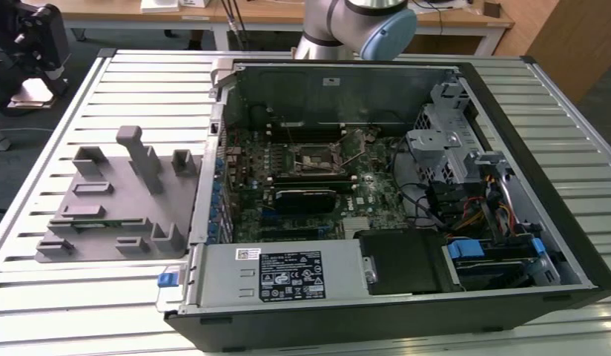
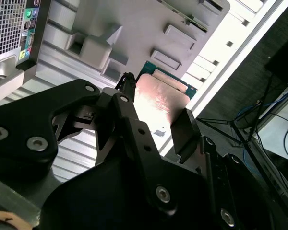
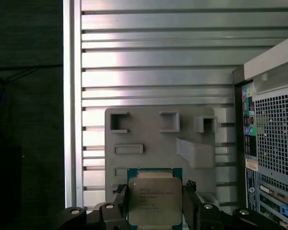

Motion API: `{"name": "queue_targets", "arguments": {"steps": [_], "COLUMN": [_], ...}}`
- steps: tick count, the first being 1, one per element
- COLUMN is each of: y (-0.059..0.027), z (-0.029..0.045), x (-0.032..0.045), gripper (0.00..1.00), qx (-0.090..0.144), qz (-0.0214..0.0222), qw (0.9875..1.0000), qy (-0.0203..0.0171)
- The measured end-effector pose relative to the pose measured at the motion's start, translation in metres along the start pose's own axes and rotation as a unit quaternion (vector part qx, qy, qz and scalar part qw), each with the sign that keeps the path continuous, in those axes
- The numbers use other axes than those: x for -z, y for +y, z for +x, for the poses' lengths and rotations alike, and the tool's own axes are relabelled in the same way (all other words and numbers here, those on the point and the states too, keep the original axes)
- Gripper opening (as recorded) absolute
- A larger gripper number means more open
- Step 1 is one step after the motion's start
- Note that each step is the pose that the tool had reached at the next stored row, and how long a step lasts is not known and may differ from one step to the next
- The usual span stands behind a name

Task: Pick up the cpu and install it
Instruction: 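Pick up the cpu and move it towards the insertion slot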

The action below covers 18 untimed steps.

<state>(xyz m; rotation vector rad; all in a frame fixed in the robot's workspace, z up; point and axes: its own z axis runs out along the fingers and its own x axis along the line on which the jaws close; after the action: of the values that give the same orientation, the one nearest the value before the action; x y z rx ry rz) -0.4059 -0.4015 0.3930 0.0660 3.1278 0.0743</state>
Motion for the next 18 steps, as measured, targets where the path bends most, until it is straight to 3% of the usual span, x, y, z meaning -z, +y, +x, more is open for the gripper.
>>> {"name": "queue_targets", "arguments": {"steps": [18], "y": [0.0003], "z": [-0.0068], "x": [-0.0001], "gripper": [0.54], "qx": [0.000], "qz": [0.0000], "qw": [1.0000], "qy": [0.0000]}}
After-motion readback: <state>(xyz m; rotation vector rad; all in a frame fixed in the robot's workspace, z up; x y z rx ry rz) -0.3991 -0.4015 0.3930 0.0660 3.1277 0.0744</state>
